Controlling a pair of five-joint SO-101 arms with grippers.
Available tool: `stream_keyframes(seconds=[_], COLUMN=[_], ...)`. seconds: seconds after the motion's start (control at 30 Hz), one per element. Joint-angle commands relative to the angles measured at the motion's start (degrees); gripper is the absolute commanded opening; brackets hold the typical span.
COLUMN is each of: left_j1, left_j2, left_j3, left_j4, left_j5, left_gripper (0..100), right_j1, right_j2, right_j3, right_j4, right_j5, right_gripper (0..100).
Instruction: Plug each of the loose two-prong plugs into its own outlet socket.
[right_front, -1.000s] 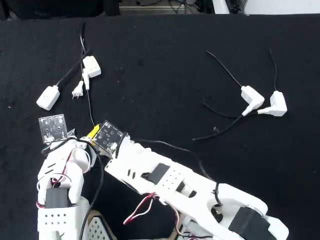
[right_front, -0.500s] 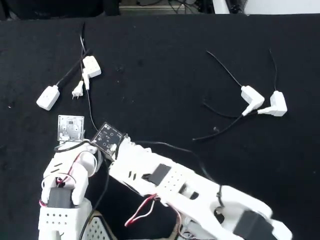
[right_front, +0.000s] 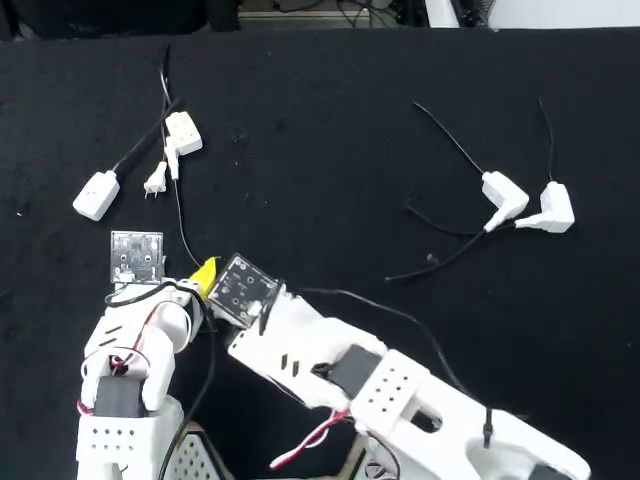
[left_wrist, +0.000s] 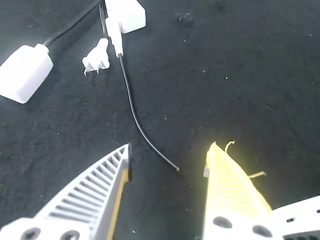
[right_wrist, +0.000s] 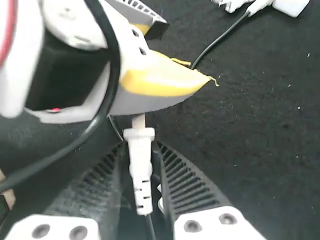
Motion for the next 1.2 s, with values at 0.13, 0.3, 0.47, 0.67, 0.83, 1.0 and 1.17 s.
stream_keyframes(seconds=[0.13,0.3,0.47,0.67,0.83,1.0,1.17], left_j1=[-0.04,-0.04,-0.04,-0.04,-0.04,-0.04,-0.04], left_j2=[0.09,0.09,0.09,0.09,0.09,0.09,0.09], left_j3=[0.57,0.57,0.57,0.57,0.57,0.57,0.57], left_j4=[0.62,0.62,0.62,0.70,0.79,0.79,0.79], left_j5=[-0.35,-0.35,-0.35,-0.35,-0.35,-0.35,-0.35], left_gripper=[25,25,25,25,25,25,25], right_j1=[1.49,1.49,1.49,2.90,5.10,4.92,4.84], right_j2=[-5.14,-5.23,-5.23,-5.23,-5.32,-7.78,-10.68], right_j3=[-0.48,-0.66,-0.75,-0.75,-1.10,-0.66,-0.66], right_j4=[0.09,0.09,-1.76,-2.20,-2.02,-1.05,1.49], right_j5=[-0.53,-0.53,-6.07,-6.15,-6.07,-6.07,-6.07], right_gripper=[1.1,1.1,1.1,1.1,1.1,1.1,1.1])
